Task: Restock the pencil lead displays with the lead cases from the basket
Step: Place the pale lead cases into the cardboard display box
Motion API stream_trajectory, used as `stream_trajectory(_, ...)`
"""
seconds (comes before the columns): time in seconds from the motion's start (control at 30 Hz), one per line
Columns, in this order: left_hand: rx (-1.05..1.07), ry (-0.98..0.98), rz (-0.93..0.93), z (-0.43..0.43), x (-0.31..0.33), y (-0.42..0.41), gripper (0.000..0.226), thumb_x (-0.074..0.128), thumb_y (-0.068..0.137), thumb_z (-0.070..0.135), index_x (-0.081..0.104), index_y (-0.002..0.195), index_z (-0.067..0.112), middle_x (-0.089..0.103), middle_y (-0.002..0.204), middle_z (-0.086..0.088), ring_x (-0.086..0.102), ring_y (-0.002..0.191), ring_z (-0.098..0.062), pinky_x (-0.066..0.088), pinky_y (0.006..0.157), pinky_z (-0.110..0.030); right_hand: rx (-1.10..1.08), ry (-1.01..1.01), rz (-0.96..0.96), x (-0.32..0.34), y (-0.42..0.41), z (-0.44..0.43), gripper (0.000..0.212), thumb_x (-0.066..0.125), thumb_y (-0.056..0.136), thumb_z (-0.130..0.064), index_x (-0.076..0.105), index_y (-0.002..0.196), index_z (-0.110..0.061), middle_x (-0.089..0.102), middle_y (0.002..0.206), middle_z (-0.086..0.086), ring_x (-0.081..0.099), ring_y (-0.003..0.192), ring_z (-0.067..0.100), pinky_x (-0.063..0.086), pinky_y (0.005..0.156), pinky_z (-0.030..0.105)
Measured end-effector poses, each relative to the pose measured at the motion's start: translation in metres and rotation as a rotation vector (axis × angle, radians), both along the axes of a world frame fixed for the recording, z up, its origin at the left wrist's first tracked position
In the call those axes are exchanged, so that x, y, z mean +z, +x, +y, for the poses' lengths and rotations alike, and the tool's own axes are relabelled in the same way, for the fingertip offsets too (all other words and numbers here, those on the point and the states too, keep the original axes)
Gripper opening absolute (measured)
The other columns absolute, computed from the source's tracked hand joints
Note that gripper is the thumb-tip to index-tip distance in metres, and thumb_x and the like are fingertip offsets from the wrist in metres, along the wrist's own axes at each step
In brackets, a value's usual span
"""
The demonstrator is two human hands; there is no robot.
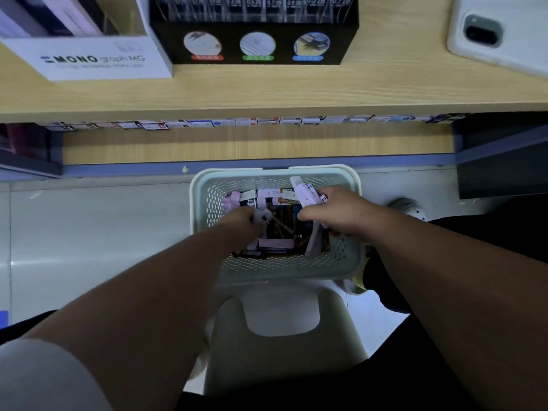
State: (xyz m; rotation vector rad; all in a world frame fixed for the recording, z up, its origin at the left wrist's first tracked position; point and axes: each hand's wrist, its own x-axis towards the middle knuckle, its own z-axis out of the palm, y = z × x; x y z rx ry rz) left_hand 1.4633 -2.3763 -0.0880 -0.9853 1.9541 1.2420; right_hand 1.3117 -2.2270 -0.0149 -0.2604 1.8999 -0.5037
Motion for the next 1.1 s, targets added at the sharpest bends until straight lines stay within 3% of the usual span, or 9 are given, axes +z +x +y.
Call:
stream_trajectory(0.07, 0.102, 0.161, 0.041, -0.007, 0.028, -0.005, 0.018, 0.054, 0.101, 0.019, 0.061, 0.088, 0.007, 0.067, 0.065, 0.001, 0.060, 0.061, -0.012, 0.044, 0.054, -0.016, -0.005, -0.012, 0.001, 0.007, 0.002, -0.005, 0.020, 0.077, 0.083, -0.031, 0.061, 0.091, -0.020, 0.058, 0.076, 0.002, 0.053, 0.059, 0.016, 0.038, 0.048, 0.021)
stream_trajectory(0.17, 0.106, 0.353, 0.017, -0.019, 0.063, -0.006, 0.003, 0.058, 0.098, 0.013, 0.060, 0.097, 0.012, 0.066, 0.070, -0.004, 0.063, 0.063, -0.018, 0.052, 0.061, -0.028, -0.055, -0.040, -0.035, 0.018, 0.008, -0.013, 0.028, 0.079, 0.081, -0.033, 0.062, 0.100, -0.022, 0.061, 0.081, 0.006, 0.054, 0.060, 0.019, 0.040, 0.049, 0.025)
stream_trajectory(0.3, 0.180, 0.533, 0.029, -0.035, 0.104, -0.006, 0.015, 0.057, 0.094, 0.000, 0.063, 0.103, 0.011, 0.060, 0.068, -0.009, 0.061, 0.061, -0.022, 0.058, 0.068, -0.040, -0.144, -0.104, -0.094, 0.042, 0.017, -0.027, 0.028, 0.078, 0.081, -0.030, 0.062, 0.098, -0.016, 0.056, 0.073, 0.013, 0.045, 0.058, 0.024, 0.035, 0.056, 0.035)
stream_trajectory(0.37, 0.188, 0.548, 0.033, -0.041, 0.125, -0.006, 0.017, 0.058, 0.092, -0.001, 0.063, 0.099, 0.013, 0.054, 0.066, -0.007, 0.052, 0.057, -0.020, 0.053, 0.058, -0.033, -0.173, -0.127, -0.116, 0.054, 0.022, -0.035, 0.033, 0.077, 0.080, -0.031, 0.058, 0.095, -0.009, 0.052, 0.073, 0.016, 0.041, 0.060, 0.025, 0.032, 0.059, 0.039)
stream_trajectory(0.47, 0.241, 0.558, 0.066, -0.047, 0.152, -0.006, 0.012, 0.059, 0.089, 0.003, 0.061, 0.087, 0.015, 0.044, 0.061, -0.005, 0.037, 0.050, -0.018, 0.033, 0.051, -0.027, -0.228, -0.210, -0.146, 0.070, 0.028, -0.047, 0.026, 0.073, 0.085, -0.028, 0.055, 0.086, -0.009, 0.047, 0.067, 0.014, 0.034, 0.047, 0.021, 0.027, 0.047, 0.028)
stream_trajectory(0.6, 0.172, 0.524, 0.111, -0.052, 0.191, -0.002, 0.019, 0.071, 0.089, 0.028, 0.056, 0.083, 0.019, 0.036, 0.054, 0.003, 0.027, 0.046, -0.013, 0.021, 0.050, -0.024, -0.385, -0.301, -0.220, 0.089, 0.042, -0.059, 0.015, 0.066, 0.091, -0.020, 0.057, 0.086, -0.009, 0.047, 0.062, 0.006, 0.034, 0.040, 0.016, 0.025, 0.040, 0.023)
stream_trajectory(0.73, 0.106, 0.338, 0.137, -0.055, 0.220, 0.007, 0.032, 0.085, 0.071, 0.016, 0.061, 0.092, 0.015, 0.045, 0.061, -0.001, 0.030, 0.048, -0.014, 0.020, 0.049, -0.024, -0.579, -0.334, -0.253, 0.108, 0.053, -0.071, 0.019, 0.069, 0.089, -0.023, 0.059, 0.094, -0.008, 0.052, 0.077, 0.015, 0.038, 0.048, 0.020, 0.027, 0.045, 0.027)
stream_trajectory(0.87, 0.188, 0.117, 0.194, -0.058, 0.237, 0.018, 0.019, 0.075, 0.078, 0.004, 0.064, 0.092, 0.010, 0.050, 0.066, -0.006, 0.033, 0.047, -0.014, 0.023, 0.047, -0.023, -0.632, -0.291, -0.286, 0.125, 0.059, -0.076, 0.019, 0.068, 0.092, -0.021, 0.054, 0.088, -0.009, 0.047, 0.066, 0.008, 0.037, 0.042, 0.018, 0.029, 0.042, 0.023)
stream_trajectory(1.1, 0.350, 0.049, 0.359, -0.076, 0.262, 0.034, 0.007, 0.067, 0.091, 0.010, 0.062, 0.087, 0.009, 0.050, 0.048, 0.007, 0.030, 0.047, -0.016, 0.022, 0.045, -0.022, -0.545, -0.304, -0.436, 0.149, 0.073, -0.081, 0.009, 0.062, 0.094, -0.013, 0.061, 0.094, -0.004, 0.058, 0.062, 0.013, 0.043, 0.037, 0.015, 0.029, 0.036, 0.018)
